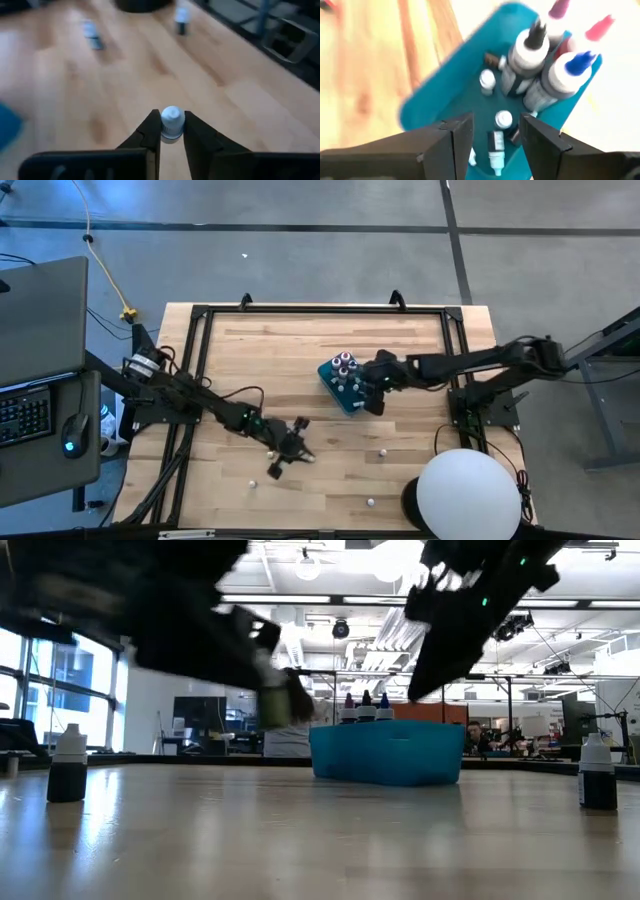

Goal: Pick & Place food coloring
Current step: Put the small green food coloring bottle into the blue container

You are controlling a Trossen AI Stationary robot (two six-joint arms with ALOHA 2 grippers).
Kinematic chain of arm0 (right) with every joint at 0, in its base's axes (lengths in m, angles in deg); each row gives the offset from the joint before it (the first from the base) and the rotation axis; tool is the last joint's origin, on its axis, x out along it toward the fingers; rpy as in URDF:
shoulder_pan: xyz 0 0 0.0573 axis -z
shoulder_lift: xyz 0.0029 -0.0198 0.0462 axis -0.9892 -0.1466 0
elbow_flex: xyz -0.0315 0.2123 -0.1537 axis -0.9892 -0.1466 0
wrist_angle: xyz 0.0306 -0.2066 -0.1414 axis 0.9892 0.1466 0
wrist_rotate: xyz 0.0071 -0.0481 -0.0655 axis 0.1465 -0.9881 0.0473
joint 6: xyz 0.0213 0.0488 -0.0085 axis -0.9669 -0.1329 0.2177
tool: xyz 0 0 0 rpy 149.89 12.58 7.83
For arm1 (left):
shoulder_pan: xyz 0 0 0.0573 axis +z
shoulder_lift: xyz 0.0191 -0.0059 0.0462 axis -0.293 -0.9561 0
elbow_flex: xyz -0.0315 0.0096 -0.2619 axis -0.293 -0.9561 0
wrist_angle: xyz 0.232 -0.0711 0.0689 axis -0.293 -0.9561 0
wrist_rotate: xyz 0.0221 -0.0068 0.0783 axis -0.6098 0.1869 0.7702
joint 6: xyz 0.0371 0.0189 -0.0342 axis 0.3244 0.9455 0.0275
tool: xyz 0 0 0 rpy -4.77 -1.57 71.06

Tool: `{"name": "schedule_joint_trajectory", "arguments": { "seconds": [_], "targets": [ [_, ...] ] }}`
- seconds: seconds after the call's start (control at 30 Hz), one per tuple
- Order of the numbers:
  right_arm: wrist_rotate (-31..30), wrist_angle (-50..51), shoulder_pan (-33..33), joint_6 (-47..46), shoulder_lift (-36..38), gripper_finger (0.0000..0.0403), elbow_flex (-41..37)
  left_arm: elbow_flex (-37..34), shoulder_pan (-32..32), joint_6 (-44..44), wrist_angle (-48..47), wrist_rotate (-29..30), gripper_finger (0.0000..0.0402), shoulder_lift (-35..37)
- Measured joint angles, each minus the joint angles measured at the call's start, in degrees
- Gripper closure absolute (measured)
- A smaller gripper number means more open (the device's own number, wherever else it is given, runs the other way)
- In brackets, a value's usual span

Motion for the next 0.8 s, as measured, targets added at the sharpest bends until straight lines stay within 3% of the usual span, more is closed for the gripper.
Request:
{"name": "schedule_joint_trajectory", "arguments": {
  "seconds": [0.13,0.3,0.57,0.8],
  "targets": [
    [0.53,1.92,-1.05,0.07,6.06,0.0254,0.02,6.00,3.93,0.36,-2.08,2.22,0.0331,0.97],
    [-4.48,7.59,-3.26,-1.03,11.05,0.0254,0.01,14.19,11.13,0.27,-8.28,4.33,0.0327,0.52],
    [-7.66,10.25,-6.33,-5.32,12.93,0.0254,-4.32,25.35,20.25,-0.34,-15.94,-1.74,0.0325,-6.86],
    [-8.10,10.02,-8.14,-7.74,12.93,0.0254,-7.47,30.30,23.17,-0.56,-21.17,-2.07,0.0324,-13.92]
  ]
}}
